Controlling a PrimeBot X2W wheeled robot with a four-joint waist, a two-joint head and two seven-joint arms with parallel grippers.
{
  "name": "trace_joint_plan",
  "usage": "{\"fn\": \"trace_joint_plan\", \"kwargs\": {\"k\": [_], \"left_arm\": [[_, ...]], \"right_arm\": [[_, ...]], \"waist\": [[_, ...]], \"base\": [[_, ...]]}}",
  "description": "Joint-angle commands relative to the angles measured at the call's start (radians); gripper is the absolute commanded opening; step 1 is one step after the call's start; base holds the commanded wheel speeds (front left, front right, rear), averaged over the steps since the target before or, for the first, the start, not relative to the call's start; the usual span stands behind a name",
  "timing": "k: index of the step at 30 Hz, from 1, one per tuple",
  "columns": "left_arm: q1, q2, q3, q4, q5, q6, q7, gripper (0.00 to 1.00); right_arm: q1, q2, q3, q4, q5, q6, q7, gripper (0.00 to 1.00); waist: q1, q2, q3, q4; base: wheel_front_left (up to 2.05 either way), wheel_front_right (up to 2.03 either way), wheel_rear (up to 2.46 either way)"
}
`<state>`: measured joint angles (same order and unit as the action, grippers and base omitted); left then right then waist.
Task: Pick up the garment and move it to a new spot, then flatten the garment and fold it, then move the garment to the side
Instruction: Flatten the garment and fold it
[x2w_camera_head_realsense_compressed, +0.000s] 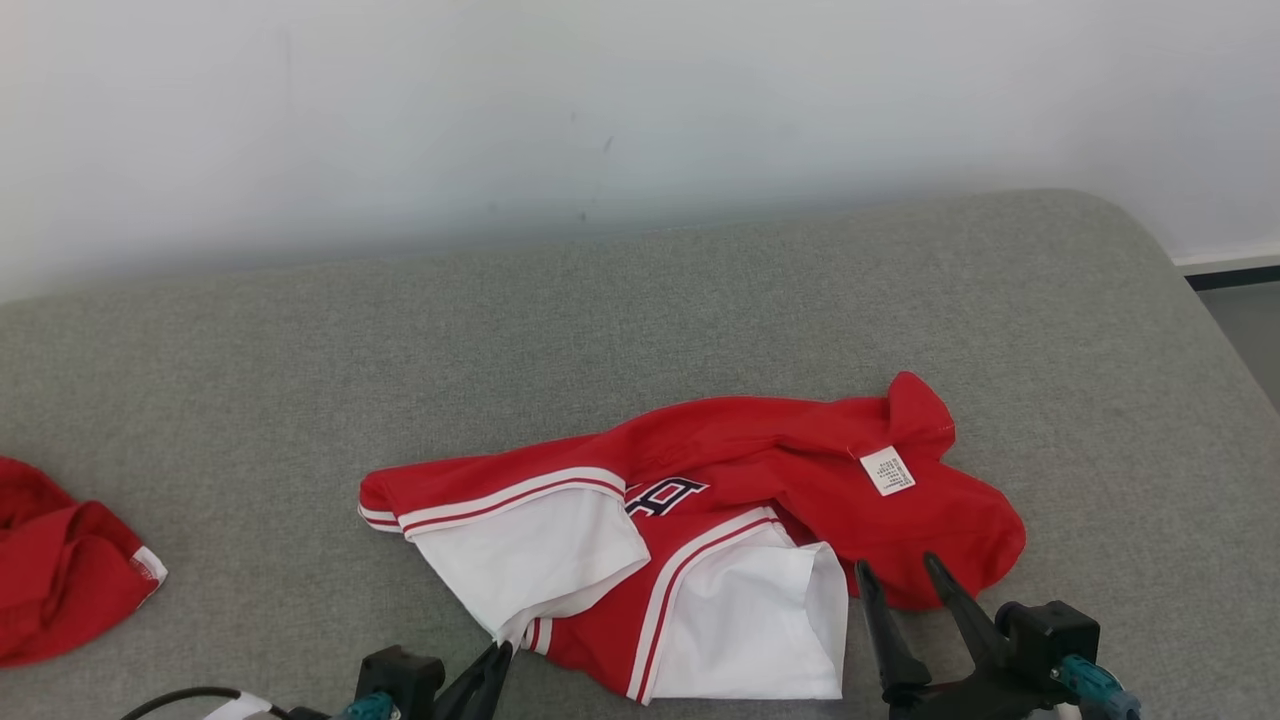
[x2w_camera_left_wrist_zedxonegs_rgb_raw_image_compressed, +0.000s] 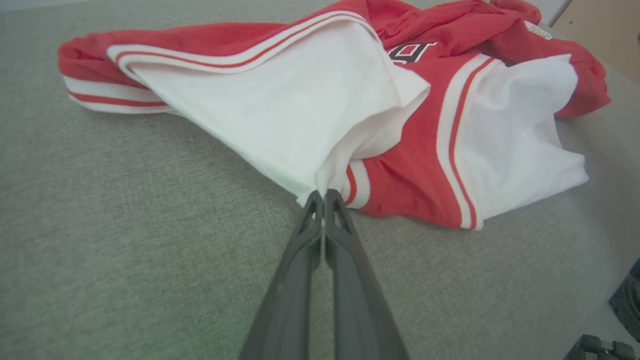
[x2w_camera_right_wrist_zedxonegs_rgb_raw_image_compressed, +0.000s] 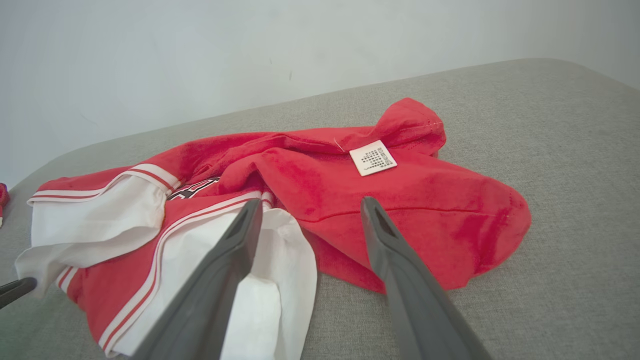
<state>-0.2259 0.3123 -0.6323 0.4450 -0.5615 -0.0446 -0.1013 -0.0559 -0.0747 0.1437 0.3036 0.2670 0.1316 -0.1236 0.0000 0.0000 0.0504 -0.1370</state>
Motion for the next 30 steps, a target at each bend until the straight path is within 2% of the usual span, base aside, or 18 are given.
{"fn": "trace_joint_plan", "kwargs": {"k": [1, 5, 10, 14, 21, 30], "left_arm": [[0.002, 0.002, -0.003, -0.002, 0.006, -0.003, 0.002, 0.00], [0.002, 0.012, 0.009, -0.013, 0.025, 0.035, -0.030, 0.00], [0.031, 0.013, 0.110, -0.070, 0.038, 0.173, -0.139, 0.00], [0.064, -0.001, 0.187, -0.129, 0.033, 0.237, -0.163, 0.00], [0.175, -0.033, 0.261, -0.176, 0.001, 0.290, -0.165, 0.00], [0.235, -0.060, 0.307, -0.164, -0.010, 0.273, -0.165, 0.00]], "right_arm": [[0.004, 0.000, 0.001, -0.001, 0.006, -0.002, -0.003, 1.00], [0.008, 0.001, 0.003, 0.002, 0.005, -0.002, -0.001, 1.00], [0.017, 0.000, -0.003, 0.003, 0.005, -0.002, 0.001, 1.00], [0.019, 0.000, -0.006, -0.004, 0.001, -0.002, 0.006, 1.00], [0.020, -0.001, -0.002, -0.008, 0.009, -0.002, 0.003, 1.00], [0.013, -0.016, -0.076, -0.020, -0.006, -0.002, 0.004, 1.00]], "waist": [[0.0000, 0.0000, -0.002, 0.001], [0.0000, 0.0000, -0.010, 0.004], [0.0000, 0.0000, -0.024, 0.012], [0.0000, 0.0000, -0.031, 0.021], [0.0000, 0.0000, -0.030, 0.025], [0.0000, 0.0000, -0.001, 0.051]], "base": [[0.00, 0.00, 0.00], [0.00, 0.00, 0.00], [0.00, 0.00, 0.00], [0.00, 0.00, 0.00], [0.00, 0.00, 0.00], [0.00, 0.00, 0.00]]}}
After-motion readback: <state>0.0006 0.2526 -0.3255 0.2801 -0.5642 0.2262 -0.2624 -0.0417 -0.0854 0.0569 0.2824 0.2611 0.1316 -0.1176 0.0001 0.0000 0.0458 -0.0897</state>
